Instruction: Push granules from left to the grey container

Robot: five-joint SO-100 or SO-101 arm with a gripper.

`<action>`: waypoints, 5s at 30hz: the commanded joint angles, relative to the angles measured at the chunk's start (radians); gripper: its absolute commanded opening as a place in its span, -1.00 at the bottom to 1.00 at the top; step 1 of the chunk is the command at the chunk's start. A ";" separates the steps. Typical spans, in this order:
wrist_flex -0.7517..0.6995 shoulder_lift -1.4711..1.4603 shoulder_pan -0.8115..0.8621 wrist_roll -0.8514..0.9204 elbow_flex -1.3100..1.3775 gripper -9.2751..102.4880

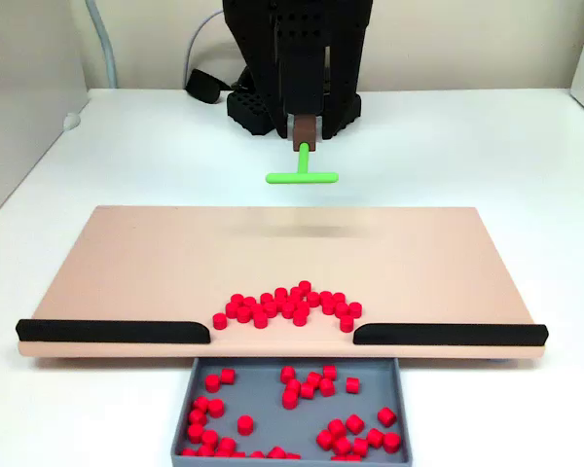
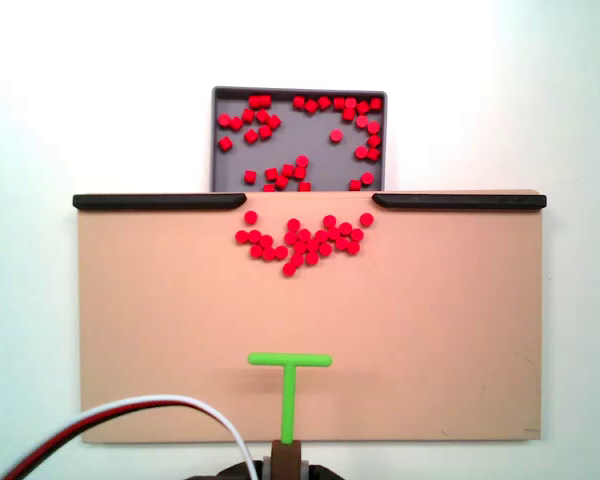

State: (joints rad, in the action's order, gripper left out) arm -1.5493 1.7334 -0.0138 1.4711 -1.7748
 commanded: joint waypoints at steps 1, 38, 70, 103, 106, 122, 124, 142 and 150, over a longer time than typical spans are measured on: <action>-0.006 0.006 -0.014 0.005 0.025 -0.84; -0.008 0.002 -0.023 0.000 0.023 -0.84; -0.008 -0.002 0.029 0.156 0.021 -0.84; -0.006 0.078 -0.175 -0.594 0.031 -0.84; -0.006 0.058 -0.181 -0.739 0.031 -0.84; 0.044 -0.172 -0.287 -1.387 0.212 -0.84; 0.043 -0.244 -0.301 -1.450 0.301 -0.84; 0.031 -0.663 -0.362 -1.681 0.819 -0.84; 0.025 -0.750 -0.347 -1.715 0.893 -0.84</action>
State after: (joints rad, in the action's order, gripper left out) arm -1.5171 0.9894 -0.3712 -0.2362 -0.9449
